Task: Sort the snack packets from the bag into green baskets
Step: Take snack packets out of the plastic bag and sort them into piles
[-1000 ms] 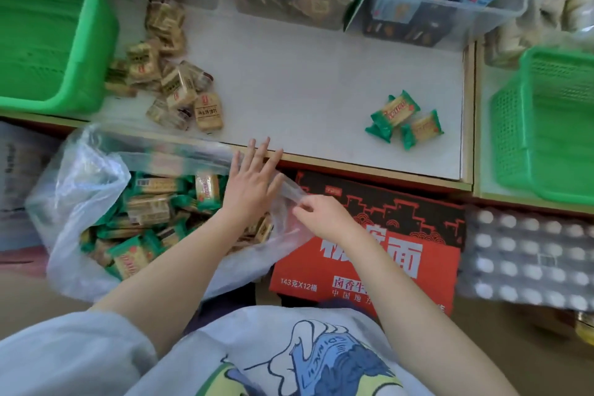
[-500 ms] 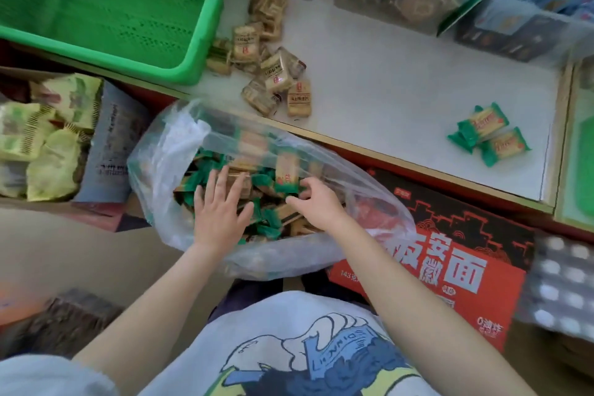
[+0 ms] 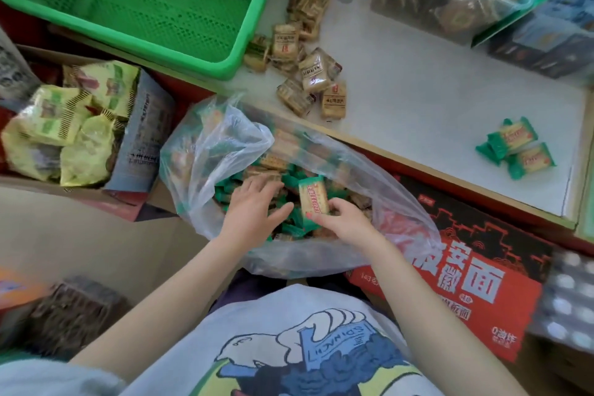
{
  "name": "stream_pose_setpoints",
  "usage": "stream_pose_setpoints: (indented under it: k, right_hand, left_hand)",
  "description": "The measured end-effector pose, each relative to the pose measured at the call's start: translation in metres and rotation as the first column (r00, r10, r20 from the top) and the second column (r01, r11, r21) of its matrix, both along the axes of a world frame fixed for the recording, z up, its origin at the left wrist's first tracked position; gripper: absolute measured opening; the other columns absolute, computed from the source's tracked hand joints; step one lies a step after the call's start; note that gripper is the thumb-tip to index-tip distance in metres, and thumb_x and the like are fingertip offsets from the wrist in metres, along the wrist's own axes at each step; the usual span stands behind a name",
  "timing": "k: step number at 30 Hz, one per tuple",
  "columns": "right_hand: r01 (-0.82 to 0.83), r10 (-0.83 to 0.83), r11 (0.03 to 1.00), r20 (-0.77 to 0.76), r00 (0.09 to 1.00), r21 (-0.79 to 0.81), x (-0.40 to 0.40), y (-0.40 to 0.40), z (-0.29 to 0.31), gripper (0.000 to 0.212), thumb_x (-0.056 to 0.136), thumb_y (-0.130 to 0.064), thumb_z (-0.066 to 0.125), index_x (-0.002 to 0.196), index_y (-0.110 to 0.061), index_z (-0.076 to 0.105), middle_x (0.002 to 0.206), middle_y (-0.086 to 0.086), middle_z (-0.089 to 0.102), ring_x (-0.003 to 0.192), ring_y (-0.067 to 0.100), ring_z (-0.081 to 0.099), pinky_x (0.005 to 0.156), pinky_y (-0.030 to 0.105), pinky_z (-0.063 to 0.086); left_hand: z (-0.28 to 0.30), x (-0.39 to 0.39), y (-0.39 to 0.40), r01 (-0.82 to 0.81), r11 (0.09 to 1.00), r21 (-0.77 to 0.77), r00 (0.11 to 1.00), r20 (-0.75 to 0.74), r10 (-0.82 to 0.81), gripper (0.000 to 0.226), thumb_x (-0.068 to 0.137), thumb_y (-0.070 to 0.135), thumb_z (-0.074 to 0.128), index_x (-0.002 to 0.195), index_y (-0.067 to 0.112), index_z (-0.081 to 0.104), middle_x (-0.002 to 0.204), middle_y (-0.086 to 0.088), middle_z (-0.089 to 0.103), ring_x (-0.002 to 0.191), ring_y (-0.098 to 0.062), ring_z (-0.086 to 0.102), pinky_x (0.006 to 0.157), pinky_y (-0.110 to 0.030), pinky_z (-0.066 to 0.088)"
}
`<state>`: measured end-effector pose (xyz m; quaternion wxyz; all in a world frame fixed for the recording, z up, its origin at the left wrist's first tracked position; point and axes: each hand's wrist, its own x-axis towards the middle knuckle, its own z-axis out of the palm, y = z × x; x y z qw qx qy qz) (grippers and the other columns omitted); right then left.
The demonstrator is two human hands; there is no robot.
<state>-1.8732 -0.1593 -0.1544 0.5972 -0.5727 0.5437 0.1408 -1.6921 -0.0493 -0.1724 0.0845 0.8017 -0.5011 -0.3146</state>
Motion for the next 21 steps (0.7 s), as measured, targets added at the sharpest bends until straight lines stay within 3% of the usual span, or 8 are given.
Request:
stream_pose_setpoints:
  k: [3,6,8,11,13,17,19,21]
  right_hand:
    - [-0.020,0.025,0.998,0.082,0.996,-0.060,-0.031,-0.012,0.028,0.025,0.092,-0.029,0.072,0.113,-0.021,0.062,0.109,-0.008,0.068,0.090,0.003,0.065,0.059,0.006,0.043]
    - [0.038,-0.027,0.997,0.163,0.986,-0.068,-0.059,-0.031,0.047,0.021,0.090,-0.021,0.075,0.108,-0.022,0.065,0.103,-0.006,0.073,0.091,0.006,0.068,0.072,0.013,0.051]
    - [0.182,-0.165,0.982,0.237,0.957,-0.052,-0.075,-0.042,0.053,0.017,0.092,-0.019,0.071,0.109,-0.018,0.068,0.102,-0.001,0.074,0.094,0.012,0.071,0.077,0.023,0.057]
    - [0.508,-0.493,0.860,0.309,0.813,0.035,-0.103,-0.057,0.060,0.015,0.096,-0.026,0.066,0.107,-0.017,0.070,0.099,0.003,0.071,0.087,0.015,0.068,0.073,0.033,0.058]
    - [0.512,-0.530,0.846,0.318,0.786,0.146,-0.128,-0.065,0.065,0.022,0.097,-0.029,0.064,0.111,-0.014,0.069,0.096,0.003,0.070,0.083,0.015,0.066,0.069,0.032,0.056]
    - [0.408,-0.452,0.889,0.255,0.855,0.209,-0.182,-0.087,0.064,0.021,0.098,-0.028,0.063,0.109,-0.010,0.067,0.082,0.001,0.067,0.064,0.011,0.058,0.051,0.021,0.043]
    - [0.582,-0.604,0.797,0.194,0.773,0.163,-0.204,-0.106,0.049,0.022,0.097,-0.030,0.064,0.108,-0.010,0.067,0.083,0.007,0.066,0.060,0.014,0.055,0.049,0.022,0.041]
    - [0.755,-0.761,0.647,0.155,0.630,0.108,-0.222,-0.126,0.033,0.028,0.097,-0.034,0.065,0.113,-0.012,0.064,0.084,0.010,0.070,0.057,0.015,0.059,0.049,0.023,0.045]
  left_hand:
    - [0.013,-0.015,-0.018,-0.152,0.985,0.083,0.922,-0.348,0.172,0.064,0.089,0.055,0.065,0.143,0.025,0.048,0.135,0.003,0.058,0.120,-0.015,0.056,0.098,-0.035,0.049]
    - [0.030,-0.034,-0.047,-0.260,0.939,0.226,0.687,-0.640,0.345,0.045,0.084,0.045,0.076,0.124,0.029,0.062,0.114,0.005,0.067,0.098,-0.009,0.067,0.084,-0.030,0.058]
    - [0.040,-0.052,-0.069,-0.238,0.938,0.254,0.615,-0.708,0.348,0.026,0.084,0.037,0.079,0.105,0.026,0.069,0.098,0.000,0.073,0.080,-0.006,0.069,0.073,-0.028,0.059]
    - [0.055,-0.081,-0.102,-0.160,0.952,0.262,0.569,-0.763,0.306,0.028,0.079,0.040,0.081,0.098,0.020,0.073,0.094,-0.005,0.075,0.081,-0.017,0.070,0.075,-0.038,0.057]
    - [0.065,-0.103,-0.124,-0.063,0.961,0.269,0.572,-0.780,0.256,0.033,0.077,0.047,0.080,0.096,0.021,0.074,0.089,-0.005,0.075,0.077,-0.018,0.068,0.070,-0.038,0.055]
    - [0.066,-0.150,-0.171,-0.050,0.983,0.174,0.759,-0.634,0.151,0.027,0.095,0.043,0.065,0.108,0.021,0.071,0.088,0.003,0.072,0.067,-0.008,0.065,0.060,-0.027,0.055]
    - [0.050,-0.166,-0.189,-0.086,0.996,0.018,0.910,-0.405,0.086,0.034,0.100,0.041,0.055,0.126,0.020,0.061,0.113,-0.001,0.069,0.089,-0.015,0.066,0.076,-0.036,0.056]
    - [0.025,-0.175,-0.199,0.113,0.993,-0.025,0.990,-0.087,-0.114,0.051,0.101,0.043,0.049,0.147,0.022,0.043,0.147,-0.006,0.048,0.130,-0.024,0.049,0.104,-0.041,0.043]
